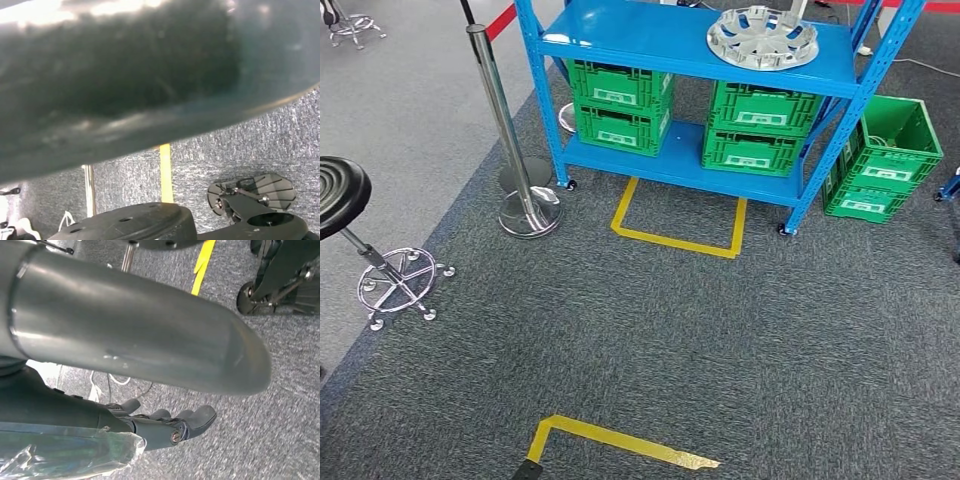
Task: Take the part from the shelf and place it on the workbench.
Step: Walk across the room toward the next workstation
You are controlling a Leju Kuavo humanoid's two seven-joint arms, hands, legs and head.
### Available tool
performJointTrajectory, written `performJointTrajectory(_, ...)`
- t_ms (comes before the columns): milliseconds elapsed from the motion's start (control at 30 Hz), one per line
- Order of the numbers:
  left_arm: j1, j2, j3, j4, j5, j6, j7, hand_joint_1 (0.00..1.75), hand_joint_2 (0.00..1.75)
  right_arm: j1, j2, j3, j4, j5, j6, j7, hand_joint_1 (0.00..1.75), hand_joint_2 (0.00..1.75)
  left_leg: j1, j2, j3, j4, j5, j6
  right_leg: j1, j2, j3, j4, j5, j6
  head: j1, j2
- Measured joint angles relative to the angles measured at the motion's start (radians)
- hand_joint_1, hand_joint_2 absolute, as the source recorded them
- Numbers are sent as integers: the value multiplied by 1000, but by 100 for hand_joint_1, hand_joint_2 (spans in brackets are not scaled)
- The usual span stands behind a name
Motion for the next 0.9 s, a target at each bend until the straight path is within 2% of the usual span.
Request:
performJointTrajectory(233,0,0,3,0,0,10,0,0,0,0,0,0,0,8,-13,0,0,0,0,0,0,1,0,3,-1,0,1,-2,2,12,0,0)
performJointTrajectory(900,-1,0,29,0,13,33,24,0,0,0,0,0,0,9,-28,23,0,0,2,0,0,2,1,4,1,0,1,-2,2,13,0,0)
